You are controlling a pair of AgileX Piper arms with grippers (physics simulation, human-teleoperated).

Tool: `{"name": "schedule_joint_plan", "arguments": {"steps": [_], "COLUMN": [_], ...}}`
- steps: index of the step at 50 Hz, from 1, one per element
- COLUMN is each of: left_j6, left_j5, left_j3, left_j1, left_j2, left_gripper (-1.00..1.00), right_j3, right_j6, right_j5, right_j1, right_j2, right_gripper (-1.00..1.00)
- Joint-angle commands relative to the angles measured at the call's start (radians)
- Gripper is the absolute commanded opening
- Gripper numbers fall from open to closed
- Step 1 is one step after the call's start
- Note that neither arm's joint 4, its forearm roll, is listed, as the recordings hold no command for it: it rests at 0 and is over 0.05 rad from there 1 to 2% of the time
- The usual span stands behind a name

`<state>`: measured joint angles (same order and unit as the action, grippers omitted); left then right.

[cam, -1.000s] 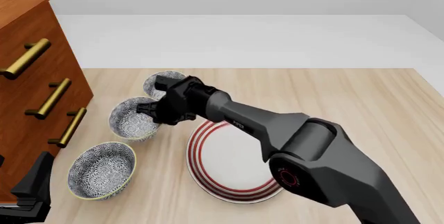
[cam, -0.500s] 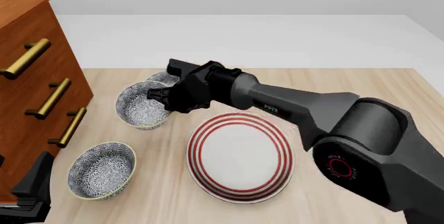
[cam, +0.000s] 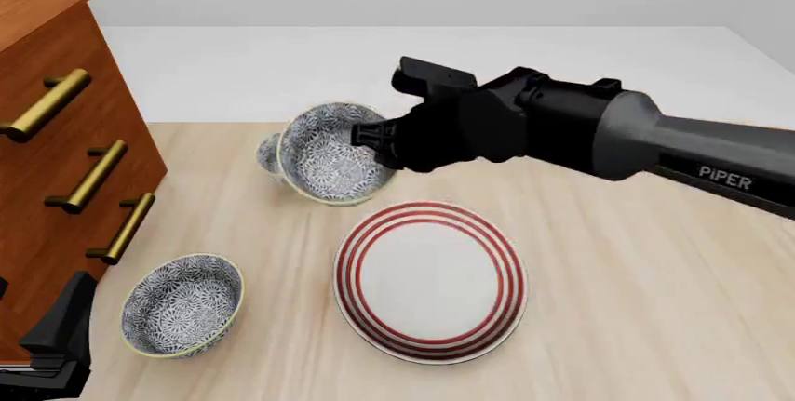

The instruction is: Pick up the bowl and put it in the middle on the plate.

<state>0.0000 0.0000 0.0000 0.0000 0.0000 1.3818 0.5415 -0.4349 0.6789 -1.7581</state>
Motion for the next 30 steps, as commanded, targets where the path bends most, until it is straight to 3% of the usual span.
{"name": "schedule_joint_plan", "arguments": {"steps": [1,14,30], "left_j6": [0.000,0.000,0.000], "left_j5": [0.000,0.000,0.000], "left_j3": [0.000,0.000,0.000], "left_j1": [0.000,0.000,0.000], "left_j2": [0.000,0.000,0.000], "left_gripper": [1.00,1.00,1.00], "right_j3": [-0.196,-0.338,-0.465], "right_j6": [-0.058,-0.087,-0.063], "right_j5": [0.041,0.093,0.179], "right_j1": [-0.095,-0.146,-0.152], "right_j2": [0.163,0.221,0.177], "right_gripper": [-1.00,-1.00,-1.00]}}
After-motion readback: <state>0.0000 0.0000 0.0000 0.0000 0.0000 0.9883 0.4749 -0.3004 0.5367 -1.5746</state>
